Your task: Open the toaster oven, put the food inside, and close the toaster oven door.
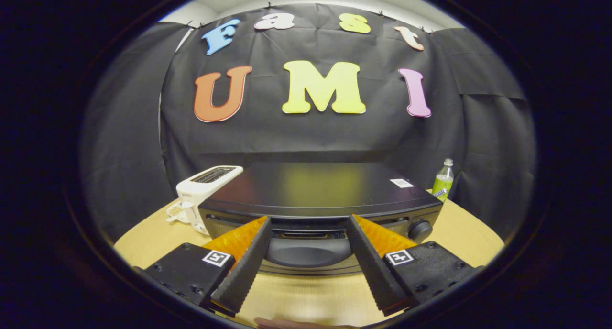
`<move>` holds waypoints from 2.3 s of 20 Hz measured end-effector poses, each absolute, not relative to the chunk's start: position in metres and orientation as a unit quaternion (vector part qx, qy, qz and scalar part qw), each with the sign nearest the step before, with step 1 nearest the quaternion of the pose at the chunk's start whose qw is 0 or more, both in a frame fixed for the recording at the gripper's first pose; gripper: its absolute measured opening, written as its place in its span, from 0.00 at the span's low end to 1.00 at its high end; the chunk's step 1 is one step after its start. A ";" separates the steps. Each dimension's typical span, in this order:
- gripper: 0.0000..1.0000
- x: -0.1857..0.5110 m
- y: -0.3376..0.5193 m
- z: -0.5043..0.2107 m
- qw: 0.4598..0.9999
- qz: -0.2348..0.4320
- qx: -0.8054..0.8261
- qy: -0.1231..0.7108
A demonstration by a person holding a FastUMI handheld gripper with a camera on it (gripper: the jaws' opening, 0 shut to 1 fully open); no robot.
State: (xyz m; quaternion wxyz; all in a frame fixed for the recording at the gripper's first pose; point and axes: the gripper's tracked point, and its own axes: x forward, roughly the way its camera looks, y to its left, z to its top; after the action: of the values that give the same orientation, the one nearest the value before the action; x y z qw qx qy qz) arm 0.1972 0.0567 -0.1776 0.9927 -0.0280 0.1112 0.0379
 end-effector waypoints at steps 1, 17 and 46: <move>1.00 0.194 0.056 -0.181 0.993 0.038 -0.029 0.111; 1.00 0.119 0.048 -0.222 0.982 0.043 -0.042 0.181; 1.00 0.043 0.057 -0.272 0.908 0.136 0.065 0.392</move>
State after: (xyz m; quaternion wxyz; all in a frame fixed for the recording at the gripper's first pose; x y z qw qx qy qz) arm 0.0426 0.0567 -0.2724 0.9075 0.0652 0.3921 0.1359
